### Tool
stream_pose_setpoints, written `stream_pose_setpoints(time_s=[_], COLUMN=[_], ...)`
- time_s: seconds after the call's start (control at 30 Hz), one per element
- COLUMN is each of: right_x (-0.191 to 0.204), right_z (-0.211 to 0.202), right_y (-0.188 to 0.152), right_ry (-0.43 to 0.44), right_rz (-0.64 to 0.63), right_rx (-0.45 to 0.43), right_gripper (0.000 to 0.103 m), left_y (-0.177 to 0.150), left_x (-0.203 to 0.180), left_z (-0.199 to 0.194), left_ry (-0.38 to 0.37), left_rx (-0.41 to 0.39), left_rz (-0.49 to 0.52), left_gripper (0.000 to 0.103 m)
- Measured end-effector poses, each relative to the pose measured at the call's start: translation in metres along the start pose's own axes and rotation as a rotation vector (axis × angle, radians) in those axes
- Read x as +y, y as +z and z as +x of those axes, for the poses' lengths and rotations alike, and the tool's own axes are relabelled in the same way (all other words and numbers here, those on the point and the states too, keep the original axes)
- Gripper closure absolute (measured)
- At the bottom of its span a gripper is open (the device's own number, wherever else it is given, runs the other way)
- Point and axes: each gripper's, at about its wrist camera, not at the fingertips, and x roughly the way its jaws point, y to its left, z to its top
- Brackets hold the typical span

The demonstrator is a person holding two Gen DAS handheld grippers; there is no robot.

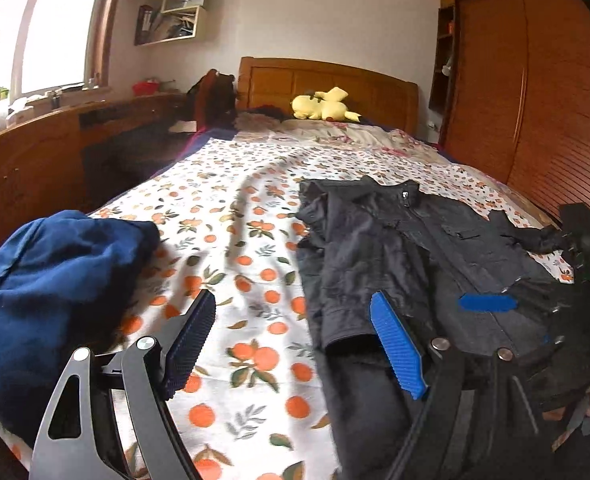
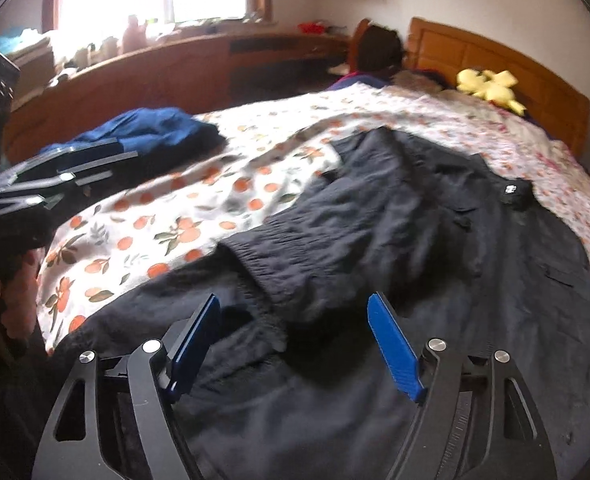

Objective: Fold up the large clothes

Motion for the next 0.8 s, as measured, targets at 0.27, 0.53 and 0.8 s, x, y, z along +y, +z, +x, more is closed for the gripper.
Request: stream_pose_setpoints(time_s=[0.27,0.53,0.8], right_x=[0.017,0.004,0.007], right_z=[0.053,0.065,0.063], right_y=[0.005,0.007,0.002], right_ry=[0.022,0.019,-0.035], right_rz=[-0.067,-0.021,-0.077], right_rx=[0.138,0.183,0.184], right_gripper=[0.035,0.055,0.081], left_y=[-0.004,-0.007,-0.014], left_x=[0.012,0.008,-0.005], left_z=[-0.005,-0.006,-0.007], left_ry=[-0.006,-0.020,-0.036], left_rx=[-0.002,0.006,0.015], left_rz=[-0.018,-0.021,0.005], left_gripper=[0.021,0.021,0.021])
